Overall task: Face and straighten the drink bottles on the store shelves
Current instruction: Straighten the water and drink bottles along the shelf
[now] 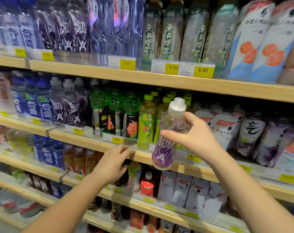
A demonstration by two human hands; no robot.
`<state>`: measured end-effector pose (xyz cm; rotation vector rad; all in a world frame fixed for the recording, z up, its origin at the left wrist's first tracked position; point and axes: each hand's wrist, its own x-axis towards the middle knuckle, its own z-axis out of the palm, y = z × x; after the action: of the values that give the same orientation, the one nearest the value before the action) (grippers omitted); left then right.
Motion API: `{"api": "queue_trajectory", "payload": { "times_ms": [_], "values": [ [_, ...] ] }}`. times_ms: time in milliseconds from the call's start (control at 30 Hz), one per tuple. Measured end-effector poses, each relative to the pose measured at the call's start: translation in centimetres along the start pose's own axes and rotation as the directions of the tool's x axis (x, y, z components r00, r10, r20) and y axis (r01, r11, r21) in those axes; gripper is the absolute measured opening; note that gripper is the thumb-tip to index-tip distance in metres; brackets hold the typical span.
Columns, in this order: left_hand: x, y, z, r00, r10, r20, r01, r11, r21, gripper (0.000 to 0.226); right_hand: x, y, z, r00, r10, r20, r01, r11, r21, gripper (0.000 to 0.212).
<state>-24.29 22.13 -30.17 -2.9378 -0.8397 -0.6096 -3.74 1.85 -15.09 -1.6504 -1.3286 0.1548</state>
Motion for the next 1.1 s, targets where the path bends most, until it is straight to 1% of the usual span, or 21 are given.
{"api": "queue_trajectory", "payload": {
  "times_ms": [167, 267, 467, 567, 667, 733, 867, 967, 1100],
  "values": [
    [-1.3, -6.8, -1.1, 0.998, -0.055, 0.024, 0.055, 0.998, 0.004, 0.056, 1.5, -2.4, 5.8, 1.0, 0.016, 0.017, -0.017, 1.0, 0.019, 0.077],
    [-1.9, -10.0, -1.8, 0.994, -0.101, 0.04, 0.101, 0.995, 0.006, 0.057, 2.6, -3.8, 8.8, 0.999, 0.009, 0.042, -0.011, 0.999, 0.048, 0.073],
    [-2.2, -15.4, -2.7, 0.989, -0.136, 0.053, 0.136, 0.991, 0.011, 0.059, 6.1, -5.4, 14.3, 0.995, -0.051, 0.088, 0.045, 0.997, 0.067, 0.073],
    [-2.5, -18.0, -2.7, 0.983, -0.174, 0.053, 0.174, 0.985, 0.011, 0.057, 7.5, -6.0, 16.4, 0.987, -0.092, 0.131, 0.078, 0.991, 0.111, 0.066],
    [-2.6, -20.5, -3.0, 0.982, -0.183, 0.046, 0.182, 0.983, 0.024, 0.052, 9.2, -6.2, 18.3, 0.982, -0.132, 0.135, 0.111, 0.982, 0.152, 0.058],
    [-2.5, -22.1, -3.5, 0.982, -0.185, 0.045, 0.184, 0.982, 0.039, 0.05, 10.3, -6.2, 19.5, 0.98, -0.141, 0.139, 0.118, 0.98, 0.163, 0.058],
    [-2.5, -25.8, -4.4, 0.987, -0.162, -0.001, 0.162, 0.985, 0.052, 0.044, 12.5, -6.5, 22.5, 0.97, -0.173, 0.171, 0.153, 0.98, 0.125, 0.064],
    [-2.3, -27.9, -4.7, 0.996, -0.088, -0.023, 0.09, 0.993, 0.076, 0.037, 13.6, -7.1, 24.2, 0.966, -0.179, 0.185, 0.161, 0.981, 0.111, 0.068],
    [-1.9, -31.1, -4.8, 0.999, -0.009, -0.032, 0.01, 0.999, 0.031, 0.033, 14.6, -7.9, 26.0, 0.973, -0.148, 0.175, 0.132, 0.986, 0.103, 0.068]
  ]
}}
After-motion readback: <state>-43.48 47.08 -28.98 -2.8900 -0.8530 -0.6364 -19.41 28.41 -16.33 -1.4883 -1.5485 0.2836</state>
